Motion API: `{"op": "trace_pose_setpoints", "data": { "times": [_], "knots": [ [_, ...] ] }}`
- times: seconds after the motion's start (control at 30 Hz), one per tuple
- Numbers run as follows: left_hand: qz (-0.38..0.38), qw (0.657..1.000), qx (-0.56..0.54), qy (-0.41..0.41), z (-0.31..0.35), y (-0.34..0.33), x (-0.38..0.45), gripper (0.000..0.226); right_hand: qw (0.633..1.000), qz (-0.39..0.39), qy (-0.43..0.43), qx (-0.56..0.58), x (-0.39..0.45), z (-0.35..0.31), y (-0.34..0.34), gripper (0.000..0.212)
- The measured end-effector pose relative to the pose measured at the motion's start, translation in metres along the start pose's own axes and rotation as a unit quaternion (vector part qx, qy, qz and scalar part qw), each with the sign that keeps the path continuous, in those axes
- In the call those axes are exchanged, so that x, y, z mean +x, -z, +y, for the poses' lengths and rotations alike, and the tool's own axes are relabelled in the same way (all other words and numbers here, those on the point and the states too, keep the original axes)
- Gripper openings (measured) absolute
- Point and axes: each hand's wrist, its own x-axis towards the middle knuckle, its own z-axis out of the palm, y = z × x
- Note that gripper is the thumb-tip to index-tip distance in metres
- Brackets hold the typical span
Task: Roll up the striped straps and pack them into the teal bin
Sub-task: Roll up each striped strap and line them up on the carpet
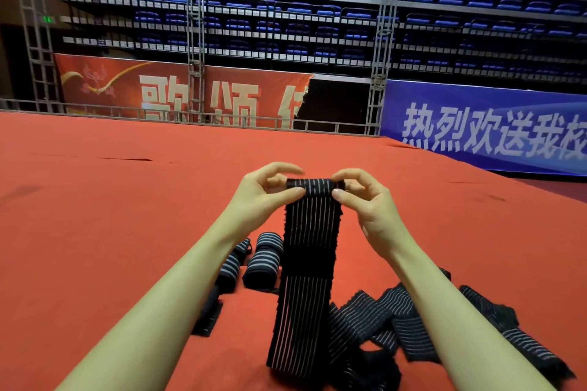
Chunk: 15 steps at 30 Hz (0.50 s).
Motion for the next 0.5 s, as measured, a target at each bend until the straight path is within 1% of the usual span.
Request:
{"op": "trace_pose_setpoints", "data": {
  "times": [0.03, 0.07, 0.13, 0.2, 0.3, 0.37, 0.43, 0.5],
  "knots": [
    [0.003, 1.0, 0.002, 0.008, 0.0, 0.0, 0.001, 0.025, 1.0, 0.008, -0.004, 0.003, 0.001, 0.001, 0.001, 0.029],
    [0.007, 1.0, 0.009, 0.016, 0.0, -0.001, 0.003, 0.025, 1.0, 0.017, -0.009, 0.002, 0.001, 0.002, 0.001, 0.032],
    [0.011, 0.999, 0.036, 0.02, 0.001, -0.003, 0.006, 0.015, 0.999, 0.028, -0.012, -0.016, 0.001, 0.002, 0.002, 0.029],
    [0.0, 0.998, 0.061, 0.017, 0.001, -0.004, 0.006, 0.008, 0.999, 0.035, -0.012, -0.029, 0.0, 0.0, 0.0, 0.024],
    [-0.015, 0.997, 0.07, 0.022, -0.004, -0.001, 0.003, 0.007, 0.997, 0.032, -0.023, -0.062, -0.002, 0.002, -0.002, 0.018],
    [-0.025, 0.997, 0.065, 0.031, -0.008, 0.001, 0.0, 0.007, 0.996, 0.009, -0.035, -0.083, -0.005, 0.004, -0.002, 0.015],
    [-0.039, 0.997, 0.063, 0.037, -0.009, 0.002, -0.001, 0.009, 0.996, 0.001, -0.042, -0.073, -0.007, 0.007, -0.001, 0.016],
    [-0.049, 0.997, 0.046, 0.038, -0.009, 0.002, 0.001, 0.01, 0.998, 0.006, -0.043, -0.039, -0.007, 0.007, -0.001, 0.019]
  ]
}}
